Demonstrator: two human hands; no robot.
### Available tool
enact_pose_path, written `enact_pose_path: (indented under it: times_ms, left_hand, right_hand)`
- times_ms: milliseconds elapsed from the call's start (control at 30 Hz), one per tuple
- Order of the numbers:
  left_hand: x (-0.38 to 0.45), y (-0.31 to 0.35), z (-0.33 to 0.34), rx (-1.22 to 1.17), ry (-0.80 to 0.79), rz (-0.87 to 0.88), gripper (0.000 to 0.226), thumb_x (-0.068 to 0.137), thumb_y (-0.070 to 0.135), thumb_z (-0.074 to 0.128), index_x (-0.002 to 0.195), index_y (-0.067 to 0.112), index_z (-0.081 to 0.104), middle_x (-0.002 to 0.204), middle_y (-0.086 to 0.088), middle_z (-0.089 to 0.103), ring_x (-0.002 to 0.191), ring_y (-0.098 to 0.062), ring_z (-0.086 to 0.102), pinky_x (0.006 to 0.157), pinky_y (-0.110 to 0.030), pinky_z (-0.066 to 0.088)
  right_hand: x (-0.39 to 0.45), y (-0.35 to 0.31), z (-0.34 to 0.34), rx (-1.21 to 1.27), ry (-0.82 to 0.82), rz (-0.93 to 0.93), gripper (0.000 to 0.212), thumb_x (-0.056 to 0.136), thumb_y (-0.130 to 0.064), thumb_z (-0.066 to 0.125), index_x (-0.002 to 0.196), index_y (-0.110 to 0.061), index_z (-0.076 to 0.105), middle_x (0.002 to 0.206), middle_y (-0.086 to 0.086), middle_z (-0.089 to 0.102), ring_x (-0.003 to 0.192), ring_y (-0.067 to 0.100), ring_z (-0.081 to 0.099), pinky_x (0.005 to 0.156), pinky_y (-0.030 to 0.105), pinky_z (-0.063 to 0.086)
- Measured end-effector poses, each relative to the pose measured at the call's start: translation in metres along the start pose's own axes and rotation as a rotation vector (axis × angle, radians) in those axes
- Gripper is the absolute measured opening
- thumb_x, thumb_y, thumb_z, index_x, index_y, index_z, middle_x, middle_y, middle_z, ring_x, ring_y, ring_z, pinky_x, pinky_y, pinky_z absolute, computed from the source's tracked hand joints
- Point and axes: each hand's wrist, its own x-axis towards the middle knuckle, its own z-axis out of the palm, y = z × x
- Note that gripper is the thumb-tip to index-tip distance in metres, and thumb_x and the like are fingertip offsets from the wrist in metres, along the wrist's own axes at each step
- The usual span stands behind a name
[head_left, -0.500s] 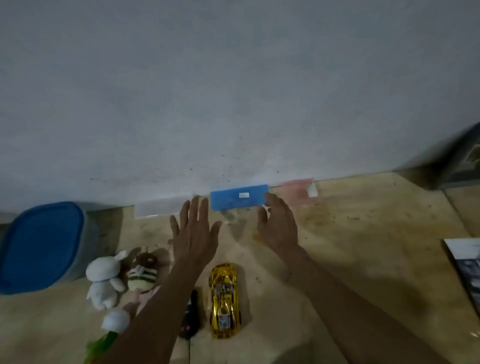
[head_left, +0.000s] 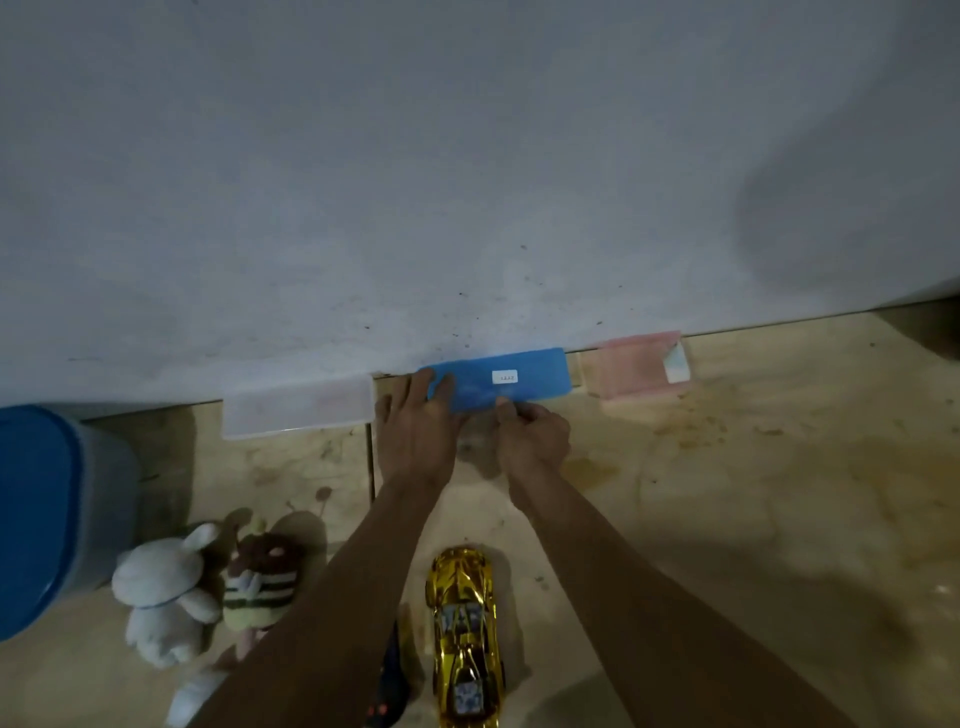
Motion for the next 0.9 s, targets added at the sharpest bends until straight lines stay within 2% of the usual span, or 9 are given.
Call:
enact_pose_path:
  times_ms: [100,200,333,400,500,633,733,900]
  left_hand:
    - [0.006,-0.007,0.010,0.027,0.068,0.057,0.048,0.083,0.029,0.078,0.126,0.010,0.067,0.128,-0.015,0.062,0.118,-0.041,0.057,0.096,-0.049,0.047]
    - [0.008,-0.014,0.019,0.080,0.183,0.124,0.043,0.084,0.033,0.070,0.120,0.009,0.069,0.122,-0.014,0.064,0.109,-0.040,0.060,0.091,-0.048,0.050]
    - [0.009,-0.017,0.022,0.138,0.229,0.159,0.045,0.090,0.042,0.056,0.121,0.011,0.067,0.121,-0.013,0.064,0.107,-0.037,0.058,0.088,-0.048,0.049]
    - [0.009,-0.017,0.023,0.159,0.231,0.163,0.045,0.090,0.043,0.057,0.121,0.011,0.067,0.121,-0.012,0.064,0.106,-0.035,0.058,0.087,-0.047,0.048]
    - [0.010,-0.018,0.024,0.170,0.193,0.158,0.045,0.087,0.039,0.072,0.123,0.012,0.067,0.122,-0.012,0.063,0.108,-0.035,0.058,0.090,-0.047,0.048]
    - [0.010,-0.017,0.023,0.177,0.169,0.150,0.048,0.084,0.038,0.076,0.124,0.012,0.066,0.124,-0.012,0.063,0.110,-0.034,0.058,0.091,-0.048,0.048]
    - [0.010,-0.016,0.020,0.154,0.162,0.137,0.051,0.082,0.037,0.077,0.125,0.013,0.064,0.126,-0.011,0.063,0.112,-0.034,0.057,0.093,-0.048,0.047]
    - [0.007,-0.011,0.007,0.114,0.166,0.119,0.072,0.076,0.042,0.081,0.135,0.012,0.054,0.131,-0.012,0.061,0.117,-0.034,0.056,0.095,-0.050,0.046]
  right_hand:
    - [0.005,0.001,0.009,0.075,-0.003,0.113,0.023,0.090,-0.033,0.071,0.082,-0.011,0.074,0.077,0.006,0.075,0.075,0.022,0.071,0.077,0.043,0.062]
    - [0.009,0.002,0.008,0.150,-0.035,0.175,0.027,0.090,-0.033,0.072,0.076,-0.011,0.071,0.071,0.006,0.073,0.066,0.020,0.067,0.070,0.037,0.059]
    - [0.004,0.000,0.003,0.263,-0.084,0.243,0.027,0.092,-0.034,0.071,0.089,-0.007,0.071,0.071,0.003,0.068,0.058,0.012,0.058,0.054,0.025,0.049]
    - [0.001,-0.002,0.002,0.282,-0.093,0.254,0.027,0.091,-0.036,0.071,0.091,-0.008,0.070,0.073,0.004,0.067,0.060,0.012,0.058,0.053,0.025,0.049]
    - [-0.002,-0.006,0.001,0.287,-0.098,0.255,0.026,0.091,-0.036,0.070,0.088,-0.011,0.068,0.073,0.003,0.067,0.063,0.012,0.059,0.053,0.025,0.049]
    - [-0.003,-0.012,-0.002,0.271,-0.104,0.261,0.024,0.091,-0.033,0.071,0.084,-0.011,0.068,0.074,0.004,0.069,0.065,0.014,0.064,0.057,0.028,0.054]
    - [-0.005,-0.020,-0.002,0.275,-0.079,0.295,0.025,0.089,-0.032,0.074,0.084,-0.008,0.068,0.071,0.005,0.070,0.060,0.015,0.064,0.056,0.030,0.054]
    - [-0.008,-0.033,-0.007,0.330,-0.122,0.279,0.030,0.082,-0.036,0.080,0.087,-0.009,0.069,0.073,0.005,0.071,0.059,0.014,0.065,0.051,0.027,0.051]
